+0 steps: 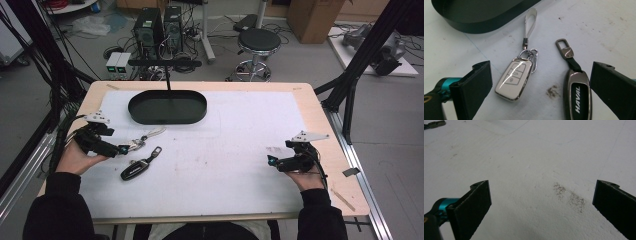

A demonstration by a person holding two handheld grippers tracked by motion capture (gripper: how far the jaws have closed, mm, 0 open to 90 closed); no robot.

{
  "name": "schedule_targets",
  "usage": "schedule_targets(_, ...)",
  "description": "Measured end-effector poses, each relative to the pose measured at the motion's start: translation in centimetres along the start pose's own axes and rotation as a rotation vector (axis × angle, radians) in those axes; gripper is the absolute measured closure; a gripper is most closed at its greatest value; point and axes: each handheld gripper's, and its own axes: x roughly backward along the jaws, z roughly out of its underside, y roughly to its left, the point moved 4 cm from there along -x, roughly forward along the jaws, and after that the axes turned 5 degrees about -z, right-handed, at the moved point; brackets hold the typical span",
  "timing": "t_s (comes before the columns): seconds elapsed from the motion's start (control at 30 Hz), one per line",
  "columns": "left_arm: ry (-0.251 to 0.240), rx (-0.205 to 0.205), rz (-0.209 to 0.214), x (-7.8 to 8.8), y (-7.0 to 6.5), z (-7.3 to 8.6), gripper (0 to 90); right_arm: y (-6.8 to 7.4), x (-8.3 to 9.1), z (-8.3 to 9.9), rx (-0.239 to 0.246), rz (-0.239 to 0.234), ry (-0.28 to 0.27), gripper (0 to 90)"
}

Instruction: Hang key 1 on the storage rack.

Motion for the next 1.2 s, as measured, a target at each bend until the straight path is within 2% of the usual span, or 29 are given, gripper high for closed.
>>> schedule_targets(0.3, 0.034, -0.058, 0.012, -1.5, 0.1, -2.4, 6.2, 0.0, 0.1, 0.1, -0.007, 0.003, 0.001, 1.0)
schedule_targets(0.73, 0.113, -0.063, 0.042, -5.0, 0.4, -3.9, 7.6, -0.1, -0.2, 0.2, 0.001, 0.004, 0.008, 1.0)
schedule_targets(0.83, 0.124, -0.067, 0.062, -6.0, 0.3, -4.2, 7.7, -0.1, -0.2, 0.2, -0.004, 0.007, 0.012, 1.0)
schedule_targets(1.0, 0.158, -0.065, 0.072, -7.3, 0.6, -4.4, 8.9, -0.2, -0.3, 0.2, -0.001, 0.008, 0.009, 1.0)
schedule_targets(1.2, 0.185, -0.072, 0.11, -8.9, 0.4, -4.6, 12.9, -0.2, -0.4, 0.2, 0.003, 0.008, 0.015, 1.0)
